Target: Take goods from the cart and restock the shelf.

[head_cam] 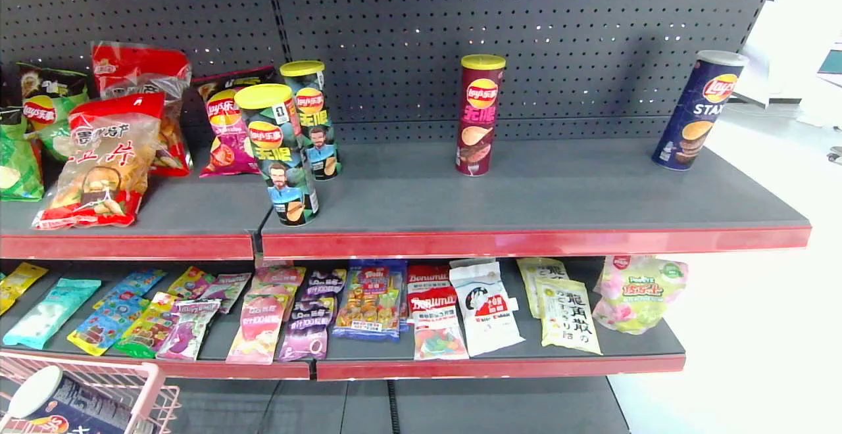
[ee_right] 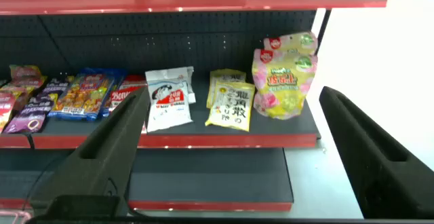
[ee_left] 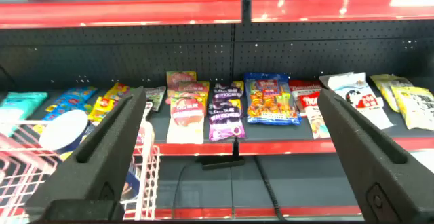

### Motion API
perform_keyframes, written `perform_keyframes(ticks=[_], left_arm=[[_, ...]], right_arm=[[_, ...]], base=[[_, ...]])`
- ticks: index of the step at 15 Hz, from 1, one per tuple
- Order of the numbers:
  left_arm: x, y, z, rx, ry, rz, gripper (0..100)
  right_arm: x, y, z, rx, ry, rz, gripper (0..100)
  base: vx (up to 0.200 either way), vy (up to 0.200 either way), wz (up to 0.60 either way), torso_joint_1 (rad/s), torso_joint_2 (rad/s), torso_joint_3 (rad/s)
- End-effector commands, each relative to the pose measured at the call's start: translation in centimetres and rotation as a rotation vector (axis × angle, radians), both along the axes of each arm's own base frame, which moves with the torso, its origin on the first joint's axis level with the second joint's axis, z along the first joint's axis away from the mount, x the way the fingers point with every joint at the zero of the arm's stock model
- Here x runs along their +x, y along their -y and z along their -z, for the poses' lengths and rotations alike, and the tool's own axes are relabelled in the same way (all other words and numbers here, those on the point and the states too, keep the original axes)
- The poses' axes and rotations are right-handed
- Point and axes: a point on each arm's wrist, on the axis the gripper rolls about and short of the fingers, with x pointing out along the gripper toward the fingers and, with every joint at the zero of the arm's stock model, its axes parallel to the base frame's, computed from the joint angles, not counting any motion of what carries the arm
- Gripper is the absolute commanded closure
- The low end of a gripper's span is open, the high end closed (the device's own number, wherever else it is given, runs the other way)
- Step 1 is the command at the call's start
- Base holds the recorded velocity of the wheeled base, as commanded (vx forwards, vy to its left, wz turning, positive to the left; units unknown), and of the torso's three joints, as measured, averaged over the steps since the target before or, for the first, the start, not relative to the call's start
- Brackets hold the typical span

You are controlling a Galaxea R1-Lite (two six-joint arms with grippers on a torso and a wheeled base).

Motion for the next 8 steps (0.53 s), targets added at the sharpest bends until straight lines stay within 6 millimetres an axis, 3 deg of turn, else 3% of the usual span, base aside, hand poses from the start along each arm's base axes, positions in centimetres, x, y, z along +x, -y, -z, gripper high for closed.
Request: perform_keyframes(ticks=[1,8], left_arm=[[0.00,0.00,0.00,0.000,0.000,0.001,0],[0.00,0.00,0.00,-0.001,0.000,0.001,0]], right_arm=[[0.00,0.00,-0.01,-0.002,0.001,-0.002,0],[0.00,0.00,-0.01,-0.003,0.001,-0.002,0]], base=[[0.000,0.000,0.00,0.000,0.00,0.000],[0.000,0.000,0.60,0.009,0.00,0.004]])
